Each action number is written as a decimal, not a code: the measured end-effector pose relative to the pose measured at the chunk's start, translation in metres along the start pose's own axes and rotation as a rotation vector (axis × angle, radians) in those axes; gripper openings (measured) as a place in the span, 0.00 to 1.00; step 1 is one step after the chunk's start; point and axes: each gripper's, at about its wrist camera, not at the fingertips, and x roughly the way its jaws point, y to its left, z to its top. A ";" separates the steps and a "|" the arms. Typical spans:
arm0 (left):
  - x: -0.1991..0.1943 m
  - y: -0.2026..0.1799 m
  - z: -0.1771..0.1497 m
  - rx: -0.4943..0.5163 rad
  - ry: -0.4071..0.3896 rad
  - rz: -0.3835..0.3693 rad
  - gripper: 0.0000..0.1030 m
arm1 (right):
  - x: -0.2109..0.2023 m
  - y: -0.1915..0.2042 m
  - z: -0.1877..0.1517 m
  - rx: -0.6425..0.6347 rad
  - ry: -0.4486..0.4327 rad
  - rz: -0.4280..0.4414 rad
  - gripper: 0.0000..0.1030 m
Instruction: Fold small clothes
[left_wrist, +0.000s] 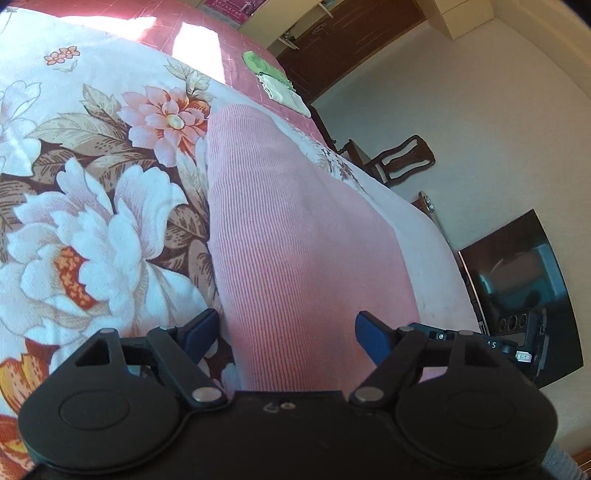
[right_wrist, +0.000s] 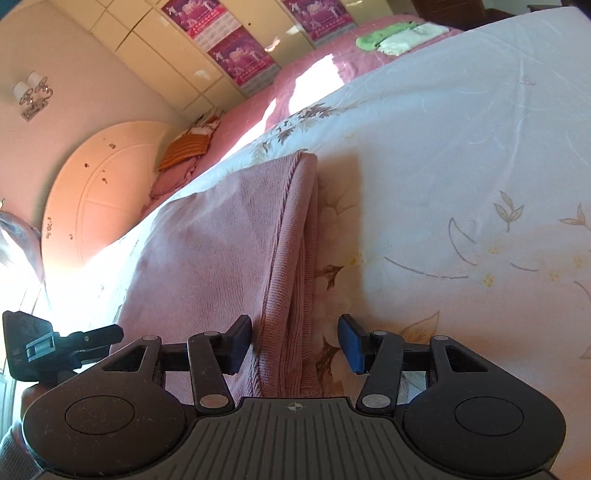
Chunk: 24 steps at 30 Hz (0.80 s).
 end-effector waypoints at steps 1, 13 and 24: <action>0.002 0.000 0.002 0.004 0.007 -0.002 0.76 | 0.002 0.000 0.003 -0.003 0.014 0.014 0.50; 0.035 -0.057 -0.005 0.304 0.025 0.223 0.66 | 0.033 0.039 0.003 -0.160 -0.036 -0.064 0.37; 0.023 -0.082 -0.015 0.425 -0.043 0.284 0.36 | 0.048 0.075 -0.015 -0.300 -0.110 -0.182 0.22</action>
